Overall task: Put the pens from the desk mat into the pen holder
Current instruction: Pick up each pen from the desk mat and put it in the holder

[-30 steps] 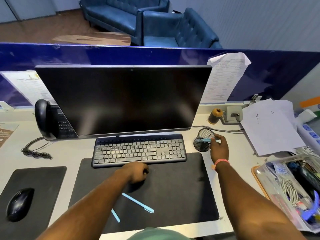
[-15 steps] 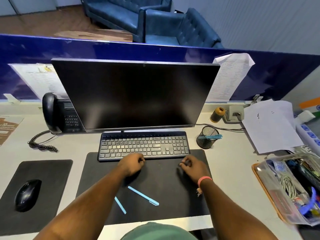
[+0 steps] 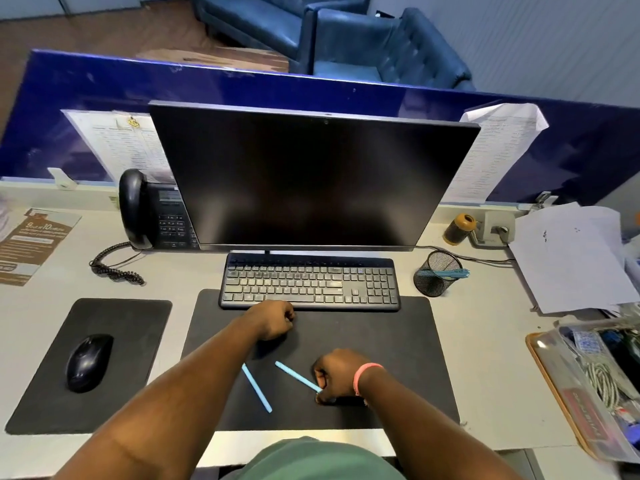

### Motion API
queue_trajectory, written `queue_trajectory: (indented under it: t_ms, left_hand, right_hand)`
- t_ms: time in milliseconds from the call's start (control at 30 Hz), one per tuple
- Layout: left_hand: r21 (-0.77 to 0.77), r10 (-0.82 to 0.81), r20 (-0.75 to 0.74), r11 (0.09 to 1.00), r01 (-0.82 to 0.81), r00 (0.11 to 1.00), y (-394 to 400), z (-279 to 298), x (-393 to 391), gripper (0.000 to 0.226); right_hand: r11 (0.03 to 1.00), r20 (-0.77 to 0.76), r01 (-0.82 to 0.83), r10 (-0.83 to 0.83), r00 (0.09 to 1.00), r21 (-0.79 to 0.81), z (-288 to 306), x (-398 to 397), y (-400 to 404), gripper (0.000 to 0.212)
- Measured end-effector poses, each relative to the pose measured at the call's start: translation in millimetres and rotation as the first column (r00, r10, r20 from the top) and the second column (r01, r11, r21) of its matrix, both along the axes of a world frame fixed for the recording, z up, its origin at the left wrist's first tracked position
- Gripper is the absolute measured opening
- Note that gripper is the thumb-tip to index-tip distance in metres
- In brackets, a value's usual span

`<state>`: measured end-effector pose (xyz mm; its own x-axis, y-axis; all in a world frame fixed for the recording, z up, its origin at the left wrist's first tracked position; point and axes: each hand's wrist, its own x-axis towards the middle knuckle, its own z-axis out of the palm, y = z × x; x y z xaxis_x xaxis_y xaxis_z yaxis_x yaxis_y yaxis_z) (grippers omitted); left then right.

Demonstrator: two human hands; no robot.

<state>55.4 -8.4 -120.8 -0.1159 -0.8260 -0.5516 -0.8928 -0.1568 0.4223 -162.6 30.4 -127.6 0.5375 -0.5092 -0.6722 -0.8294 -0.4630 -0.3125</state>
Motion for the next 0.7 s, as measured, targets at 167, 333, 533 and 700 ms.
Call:
queue_trajectory:
  t_ms: [167,333,533,700]
  left_hand:
    - [0.017,-0.024,0.005,1.000,0.024,1.000,-3,5,-2,0.034]
    - [0.031,-0.039,0.032,0.999,0.038,0.999,-5,6,-3,0.035]
    - [0.055,-0.108,0.099,0.993,0.103,0.989,-11,9,-11,0.033]
    - [0.078,-0.191,0.185,0.981,0.179,0.964,-13,11,-19,0.033]
  right_hand:
    - [0.994,0.014,0.109,-0.109,0.994,0.015,4,-21,-11,0.032]
    - [0.741,0.223,0.614,-0.669,0.709,0.272,-4,-71,-20,0.015]
    - [-0.048,0.293,0.629,-0.856,-0.426,0.776,17,-144,-45,0.007]
    - [-0.148,0.352,0.443,-0.413,-0.840,0.884,44,-197,-92,0.015]
